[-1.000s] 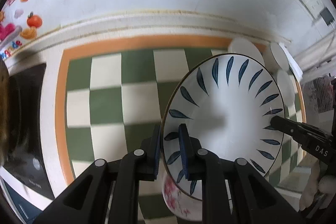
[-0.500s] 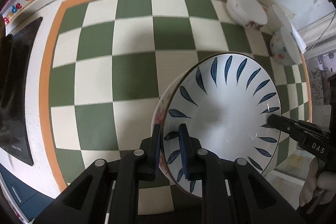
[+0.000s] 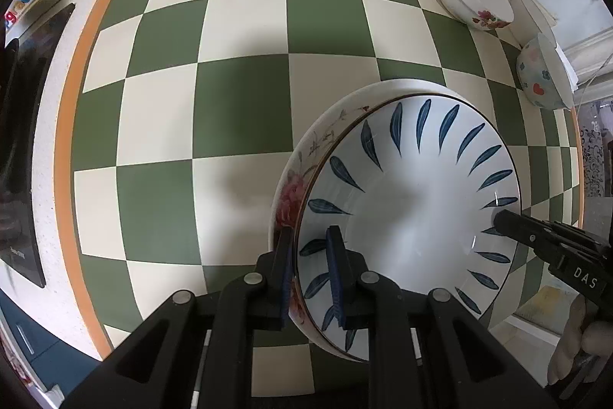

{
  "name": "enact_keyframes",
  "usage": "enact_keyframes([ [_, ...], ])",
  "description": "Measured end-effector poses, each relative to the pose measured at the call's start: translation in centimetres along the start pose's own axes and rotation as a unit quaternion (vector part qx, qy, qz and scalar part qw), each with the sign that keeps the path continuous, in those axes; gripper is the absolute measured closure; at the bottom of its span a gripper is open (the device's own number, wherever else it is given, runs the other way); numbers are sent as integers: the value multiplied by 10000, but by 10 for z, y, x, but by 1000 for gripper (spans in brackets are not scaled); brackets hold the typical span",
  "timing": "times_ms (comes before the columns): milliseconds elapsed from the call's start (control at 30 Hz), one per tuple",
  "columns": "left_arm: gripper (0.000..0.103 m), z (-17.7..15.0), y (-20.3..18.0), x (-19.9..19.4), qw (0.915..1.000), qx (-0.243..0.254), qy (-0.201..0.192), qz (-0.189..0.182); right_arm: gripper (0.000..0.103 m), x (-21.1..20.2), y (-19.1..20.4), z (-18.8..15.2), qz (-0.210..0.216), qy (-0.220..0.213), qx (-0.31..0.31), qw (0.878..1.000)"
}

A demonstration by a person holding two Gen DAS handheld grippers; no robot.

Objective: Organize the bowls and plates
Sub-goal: 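Carry the blue-striped plate onto the plate stack with both grippers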

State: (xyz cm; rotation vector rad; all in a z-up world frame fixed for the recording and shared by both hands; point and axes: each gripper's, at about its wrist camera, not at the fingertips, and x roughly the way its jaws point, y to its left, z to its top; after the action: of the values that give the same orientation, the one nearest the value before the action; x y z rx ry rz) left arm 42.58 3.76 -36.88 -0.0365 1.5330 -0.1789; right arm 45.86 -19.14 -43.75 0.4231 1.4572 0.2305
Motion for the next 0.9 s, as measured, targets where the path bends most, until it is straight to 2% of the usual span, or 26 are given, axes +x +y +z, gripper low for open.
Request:
enact_keyframes([
  [500, 86, 1, -1, 8, 9999, -112, 83, 44, 90, 5, 4, 4, -171, 105, 35, 9998],
  [900, 86, 8, 14, 6, 9987, -458, 228, -32, 87, 3, 2, 10, -158, 377, 207, 9989],
])
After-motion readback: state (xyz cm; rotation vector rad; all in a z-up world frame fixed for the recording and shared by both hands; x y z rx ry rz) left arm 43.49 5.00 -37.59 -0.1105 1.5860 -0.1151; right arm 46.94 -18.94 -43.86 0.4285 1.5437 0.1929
